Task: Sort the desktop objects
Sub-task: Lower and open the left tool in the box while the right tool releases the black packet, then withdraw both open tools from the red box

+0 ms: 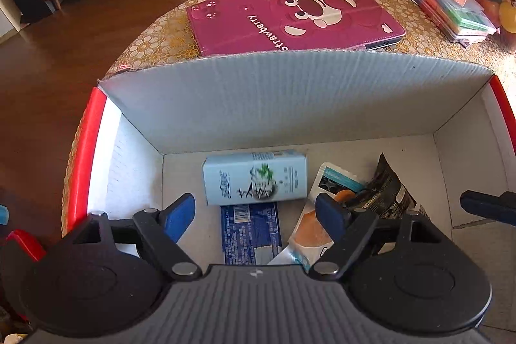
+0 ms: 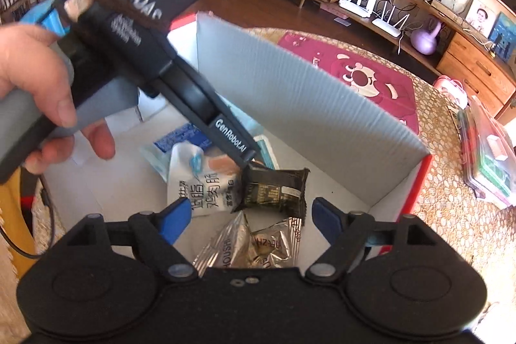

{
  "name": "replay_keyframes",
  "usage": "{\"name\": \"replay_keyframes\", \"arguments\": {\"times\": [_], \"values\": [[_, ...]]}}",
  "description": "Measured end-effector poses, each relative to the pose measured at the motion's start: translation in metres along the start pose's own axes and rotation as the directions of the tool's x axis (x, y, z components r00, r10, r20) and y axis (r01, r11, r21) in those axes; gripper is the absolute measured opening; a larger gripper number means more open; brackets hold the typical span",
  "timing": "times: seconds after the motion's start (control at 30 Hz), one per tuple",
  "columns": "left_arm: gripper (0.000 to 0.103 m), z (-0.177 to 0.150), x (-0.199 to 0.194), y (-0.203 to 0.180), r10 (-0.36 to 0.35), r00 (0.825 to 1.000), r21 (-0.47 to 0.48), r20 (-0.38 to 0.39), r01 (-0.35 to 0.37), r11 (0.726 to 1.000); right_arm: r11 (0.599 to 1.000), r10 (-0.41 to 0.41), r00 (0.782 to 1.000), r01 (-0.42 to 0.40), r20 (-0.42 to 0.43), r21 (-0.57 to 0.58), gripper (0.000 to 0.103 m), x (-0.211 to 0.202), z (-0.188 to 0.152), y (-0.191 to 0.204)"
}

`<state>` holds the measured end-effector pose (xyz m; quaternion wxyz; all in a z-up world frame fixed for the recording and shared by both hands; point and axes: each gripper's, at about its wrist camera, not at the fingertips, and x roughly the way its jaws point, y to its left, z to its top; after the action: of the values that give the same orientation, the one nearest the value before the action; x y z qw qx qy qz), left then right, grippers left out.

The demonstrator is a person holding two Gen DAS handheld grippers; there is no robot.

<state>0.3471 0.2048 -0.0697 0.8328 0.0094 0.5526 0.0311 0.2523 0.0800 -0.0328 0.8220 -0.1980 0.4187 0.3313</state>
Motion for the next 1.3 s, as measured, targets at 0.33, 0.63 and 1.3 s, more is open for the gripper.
{"name": "replay_keyframes", "arguments": {"times": [0.33,0.63,1.3], "values": [[0.082,-0.006,-0.026,-0.002,0.013,0.999,-0.015,0.035,-0.013,1.0,1.0,0.005,0.998,-0.007,0.067,0.029,0.082,-0.04,-0.006,-0.003],[0.082,-0.017,-0.057,-0.015,0.013,0.997,0.0,0.07,-0.013,1.0,0.998,-0.006,0.995,0.0,0.097,0.06,0.082,-0.071,-0.022,-0.003],[0.082,-0.057,-0.108,-0.038,0.002,0.993,0.021,0.117,-0.004,1.0,0.995,-0.027,0.982,0.008,0.189,0.098,0.088,-0.135,-0.055,-0.004]]}}
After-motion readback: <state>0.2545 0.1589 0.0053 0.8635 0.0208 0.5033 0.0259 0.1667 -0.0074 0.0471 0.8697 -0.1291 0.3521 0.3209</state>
